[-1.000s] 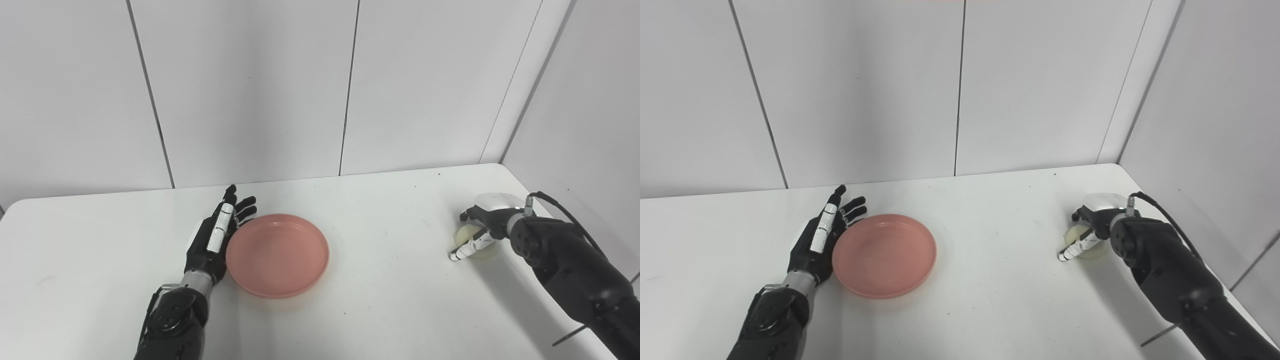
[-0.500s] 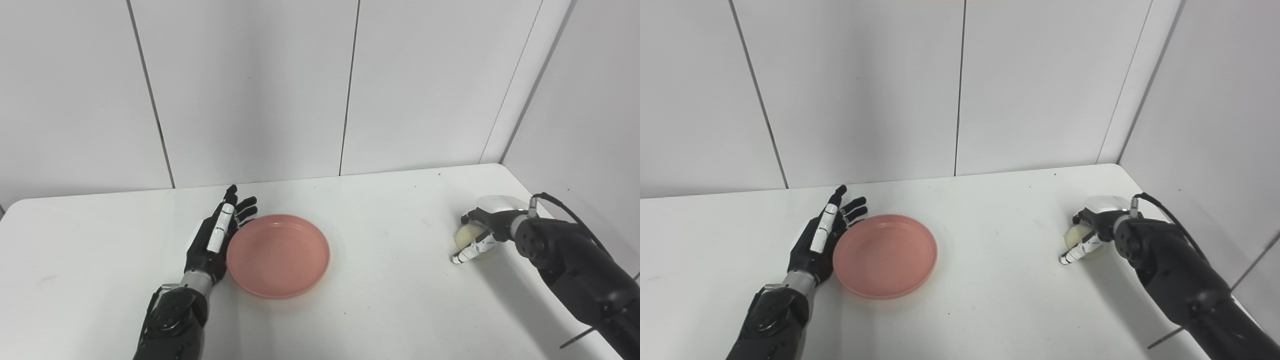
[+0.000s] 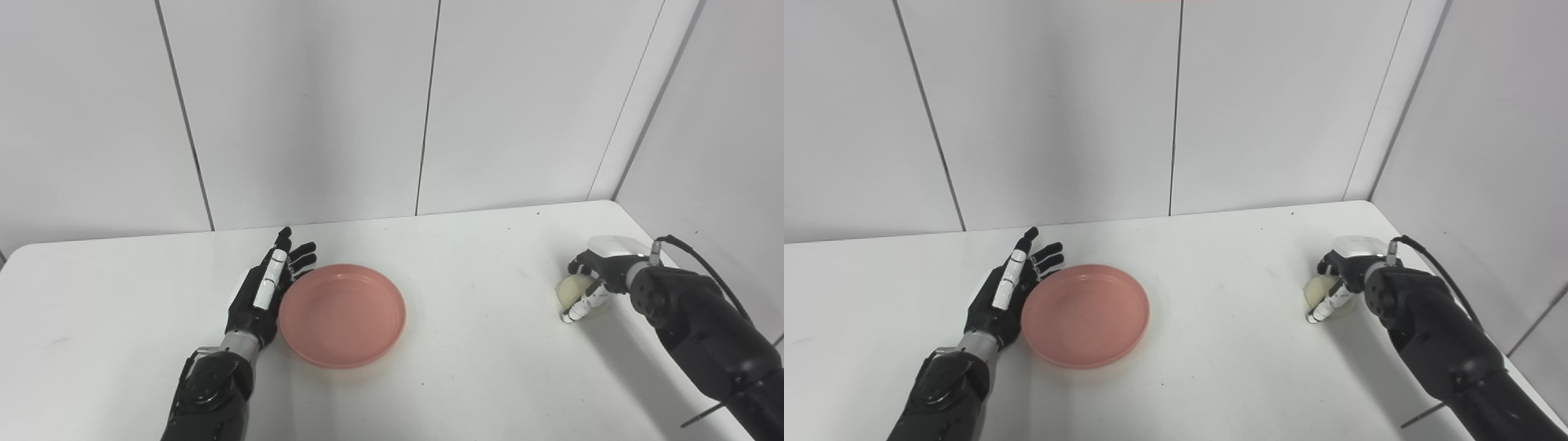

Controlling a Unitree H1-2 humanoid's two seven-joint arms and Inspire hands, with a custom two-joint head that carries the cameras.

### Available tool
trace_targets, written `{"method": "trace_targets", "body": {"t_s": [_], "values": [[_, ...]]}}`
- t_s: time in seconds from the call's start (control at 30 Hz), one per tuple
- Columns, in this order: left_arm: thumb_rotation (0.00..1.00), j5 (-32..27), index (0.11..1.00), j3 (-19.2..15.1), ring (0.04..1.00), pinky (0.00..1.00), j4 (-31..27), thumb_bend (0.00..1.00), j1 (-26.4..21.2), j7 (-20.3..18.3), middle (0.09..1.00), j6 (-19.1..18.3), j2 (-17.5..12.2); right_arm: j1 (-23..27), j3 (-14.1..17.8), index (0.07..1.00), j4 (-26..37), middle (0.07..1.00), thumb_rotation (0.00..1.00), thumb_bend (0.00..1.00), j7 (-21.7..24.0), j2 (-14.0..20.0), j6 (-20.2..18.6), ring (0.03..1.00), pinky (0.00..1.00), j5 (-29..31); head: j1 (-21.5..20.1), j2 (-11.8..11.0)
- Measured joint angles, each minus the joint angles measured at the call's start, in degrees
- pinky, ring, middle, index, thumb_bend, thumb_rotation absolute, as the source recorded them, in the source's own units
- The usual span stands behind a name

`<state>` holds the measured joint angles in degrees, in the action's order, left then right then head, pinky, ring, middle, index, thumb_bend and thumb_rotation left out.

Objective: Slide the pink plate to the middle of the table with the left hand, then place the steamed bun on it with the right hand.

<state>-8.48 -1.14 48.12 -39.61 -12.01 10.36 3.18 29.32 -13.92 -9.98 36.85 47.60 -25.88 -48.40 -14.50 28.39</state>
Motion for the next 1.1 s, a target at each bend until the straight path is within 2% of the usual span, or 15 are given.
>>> {"method": "trace_targets", "body": {"t_s": [0.03,0.07,0.1,0.17,0.2,0.37,0.47,0.8,1.1], "values": [[0.83,0.0,0.963,0.0,0.840,0.79,-0.2,0.74,0.0,-0.1,0.820,0.0,0.0,0.0,0.1,0.723,0.0,0.539,0.18,0.96,-0.1,0.0,0.0,0.437,0.35,-0.2,0.0,0.0],[0.82,0.0,0.963,0.0,0.841,0.79,-0.3,0.74,0.0,-0.2,0.819,-0.1,0.0,0.0,0.4,0.713,-0.1,0.502,0.07,0.73,-0.1,-0.1,-0.1,0.386,0.31,-0.3,0.0,0.0],[0.83,0.0,0.963,0.0,0.841,0.79,-0.3,0.74,0.0,-0.4,0.818,-0.2,-0.1,0.0,0.8,0.709,-0.2,0.490,0.04,0.65,-0.3,-0.3,-0.1,0.368,0.29,-0.3,0.0,0.0],[0.83,0.0,0.964,0.0,0.844,0.80,-0.3,0.74,0.0,-0.6,0.823,-0.3,-0.2,-0.1,1.2,0.678,-0.7,0.476,0.01,0.59,-1.1,-0.7,-0.2,0.327,0.25,-0.3,-0.1,0.1],[0.83,0.0,0.964,0.0,0.844,0.80,-0.3,0.74,0.0,-0.8,0.824,-0.3,-0.2,-0.1,1.1,0.660,-0.7,0.471,0.00,0.58,-1.2,-0.7,-0.2,0.292,0.22,-0.3,-0.1,0.1],[0.83,0.0,0.959,0.0,0.841,0.80,-0.2,0.74,0.0,-1.0,0.822,-0.3,-0.3,-0.3,1.0,0.606,-0.8,0.468,0.00,0.57,-2.3,-0.6,-0.1,0.247,0.18,-0.2,0.0,0.2],[0.83,0.0,0.961,0.0,0.843,0.80,-0.1,0.75,0.0,-1.1,0.822,-0.3,-0.3,-0.4,0.9,0.506,-1.0,0.470,0.00,0.53,-2.8,-0.5,-0.1,0.251,0.19,0.0,0.0,0.2],[0.83,-0.1,0.963,-0.1,0.844,0.80,0.3,0.73,-0.1,-1.2,0.826,-0.3,-0.3,-1.1,0.2,0.488,-0.1,0.470,0.00,0.53,-5.6,-0.2,0.0,0.243,0.17,-0.1,0.4,0.3],[0.84,-0.1,0.967,-0.1,0.847,0.79,0.3,0.73,-0.2,-1.2,0.829,-0.3,-0.3,-3.6,1.6,0.485,5.4,0.471,0.00,0.53,-6.5,0.2,0.1,0.255,0.19,-0.9,0.2,0.1]]}}
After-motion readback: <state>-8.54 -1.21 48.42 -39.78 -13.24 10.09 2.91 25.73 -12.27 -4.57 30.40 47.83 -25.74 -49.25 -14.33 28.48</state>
